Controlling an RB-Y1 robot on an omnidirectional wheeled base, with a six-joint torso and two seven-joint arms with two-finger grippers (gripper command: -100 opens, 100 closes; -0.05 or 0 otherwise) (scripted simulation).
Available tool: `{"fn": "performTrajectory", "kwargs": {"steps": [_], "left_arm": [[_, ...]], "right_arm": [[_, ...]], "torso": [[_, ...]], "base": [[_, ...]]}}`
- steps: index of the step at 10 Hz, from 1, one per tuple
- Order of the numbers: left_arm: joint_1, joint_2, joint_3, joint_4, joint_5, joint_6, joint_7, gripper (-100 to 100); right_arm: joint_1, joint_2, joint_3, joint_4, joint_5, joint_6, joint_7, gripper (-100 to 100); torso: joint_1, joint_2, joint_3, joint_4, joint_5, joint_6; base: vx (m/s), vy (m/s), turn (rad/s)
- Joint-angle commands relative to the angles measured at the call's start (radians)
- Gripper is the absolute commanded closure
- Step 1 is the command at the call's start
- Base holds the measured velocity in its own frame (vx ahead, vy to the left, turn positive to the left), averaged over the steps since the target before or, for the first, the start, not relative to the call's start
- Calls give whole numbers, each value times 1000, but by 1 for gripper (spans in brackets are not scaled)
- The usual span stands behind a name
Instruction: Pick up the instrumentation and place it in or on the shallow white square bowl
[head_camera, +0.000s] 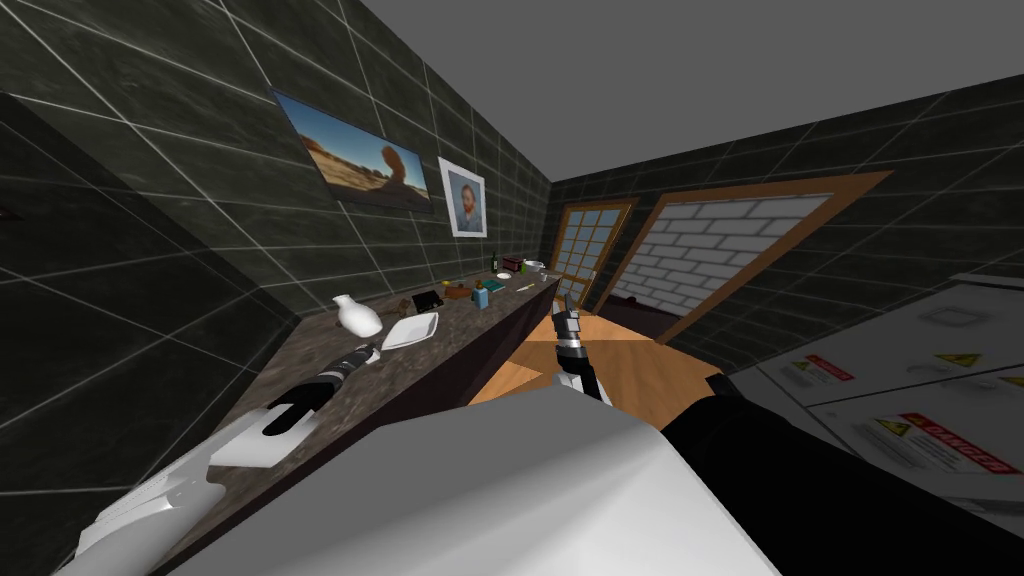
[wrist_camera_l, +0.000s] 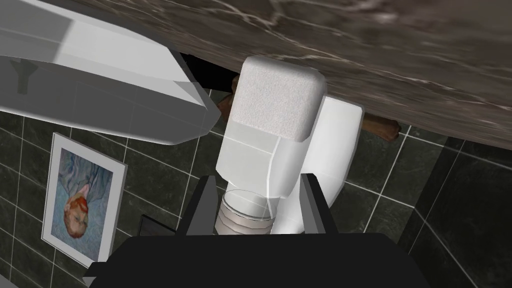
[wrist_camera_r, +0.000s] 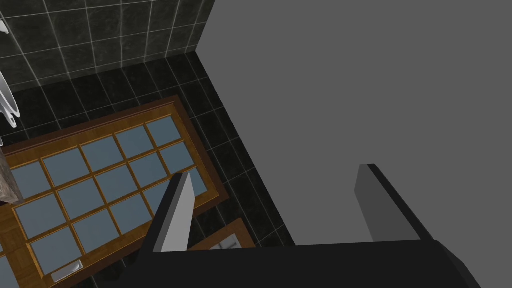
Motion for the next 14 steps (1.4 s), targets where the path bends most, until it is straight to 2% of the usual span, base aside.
{"fn": "performTrajectory", "kwargs": {"steps": [1, 2, 3, 4, 8, 9, 10, 11, 14], "left_arm": [[0, 0, 0, 0, 0, 0, 0, 100], [0, 0, 0, 0, 0, 0, 0, 100], [0, 0, 0, 0, 0, -1, 0, 0], [25, 3, -8, -34, 0, -18, 2, 100], [104, 26, -34, -131, 1, -58, 10, 100], [89, 22, -32, -119, 1, -44, 9, 100], [92, 23, -33, -122, 1, -46, 10, 0], [93, 1, -27, -124, -8, -53, 10, 100], [93, -46, -2, -127, -29, -63, 16, 100]], "right_arm": [[0, 0, 0, 0, 0, 0, 0, 0], [0, 0, 0, 0, 0, 0, 0, 0], [0, 0, 0, 0, 0, 0, 0, 0], [0, 0, 0, 0, 0, 0, 0, 0], [0, 0, 0, 0, 0, 0, 0, 0], [0, 0, 0, 0, 0, 0, 0, 0], [0, 0, 0, 0, 0, 0, 0, 0], [0, 0, 0, 0, 0, 0, 0, 0], [0, 0, 0, 0, 0, 0, 0, 0]], "torso": [[0, 0, 0, 0, 0, 0], [0, 0, 0, 0, 0, 0], [0, 0, 0, 0, 0, 0], [0, 0, 0, 0, 0, 0], [-3, -7, -4, -2, 0, -1], [-3, -8, -5, -2, 0, -2], [-1, -6, -4, -2, 0, 0], [0, -3, -2, -1, 1, 0], [-6, 10, 3, -4, 5, -4]], "base": [[0, 0, 0], [0, 0, 0], [0, 0, 0], [71, -6, 259], [123, -39, 271], [55, -25, 72], [8, -6, -11], [-76, -98, 113], [-123, -144, 174]]}}
